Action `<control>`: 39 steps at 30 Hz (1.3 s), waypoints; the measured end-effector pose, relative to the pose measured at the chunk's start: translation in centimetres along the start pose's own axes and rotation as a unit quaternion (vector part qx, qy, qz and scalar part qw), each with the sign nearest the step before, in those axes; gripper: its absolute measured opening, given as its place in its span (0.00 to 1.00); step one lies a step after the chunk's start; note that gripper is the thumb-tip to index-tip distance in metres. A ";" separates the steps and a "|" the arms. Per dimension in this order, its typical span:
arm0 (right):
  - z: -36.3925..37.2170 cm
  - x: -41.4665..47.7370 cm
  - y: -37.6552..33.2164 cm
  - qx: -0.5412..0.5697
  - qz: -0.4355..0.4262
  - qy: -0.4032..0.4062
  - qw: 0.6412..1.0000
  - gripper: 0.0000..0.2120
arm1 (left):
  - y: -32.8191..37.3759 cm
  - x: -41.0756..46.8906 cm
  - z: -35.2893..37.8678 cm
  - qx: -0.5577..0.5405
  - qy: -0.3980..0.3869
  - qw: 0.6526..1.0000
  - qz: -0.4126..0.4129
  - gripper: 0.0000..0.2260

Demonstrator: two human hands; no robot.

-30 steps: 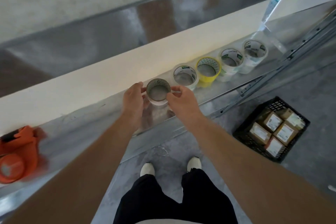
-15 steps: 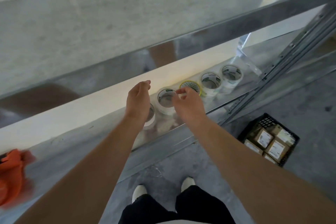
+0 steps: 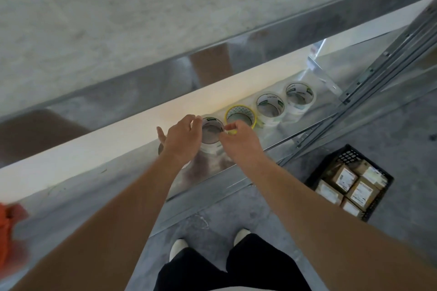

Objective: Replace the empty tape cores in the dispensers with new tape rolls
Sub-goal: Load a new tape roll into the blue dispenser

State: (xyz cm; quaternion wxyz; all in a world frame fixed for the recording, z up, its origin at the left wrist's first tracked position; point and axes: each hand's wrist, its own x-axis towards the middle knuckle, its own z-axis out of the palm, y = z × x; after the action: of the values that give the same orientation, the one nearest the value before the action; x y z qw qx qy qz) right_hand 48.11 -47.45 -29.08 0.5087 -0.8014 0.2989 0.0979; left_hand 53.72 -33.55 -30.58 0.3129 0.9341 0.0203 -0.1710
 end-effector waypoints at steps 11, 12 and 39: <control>0.4 -0.1 -0.2 0.018 -0.026 0.010 0.999 0.18 | -0.1 0.5 0.2 -0.032 0.050 0.998 -0.019 0.30; 0.5 -0.2 -0.3 0.022 -0.028 0.015 0.999 0.20 | -0.1 0.4 0.1 -0.053 0.057 0.997 -0.016 0.25; -1.9 -9.8 -3.8 0.024 -0.109 0.115 0.987 0.26 | 4.2 -11.4 -5.6 -0.533 0.019 0.845 -0.031 0.11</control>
State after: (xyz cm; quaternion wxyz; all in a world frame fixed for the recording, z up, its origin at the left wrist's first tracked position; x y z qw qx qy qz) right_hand 42.16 -44.25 -20.82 0.4977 -0.8225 0.2690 -0.0584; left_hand 45.35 -32.85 -20.22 0.7570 0.6251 0.1428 -0.1255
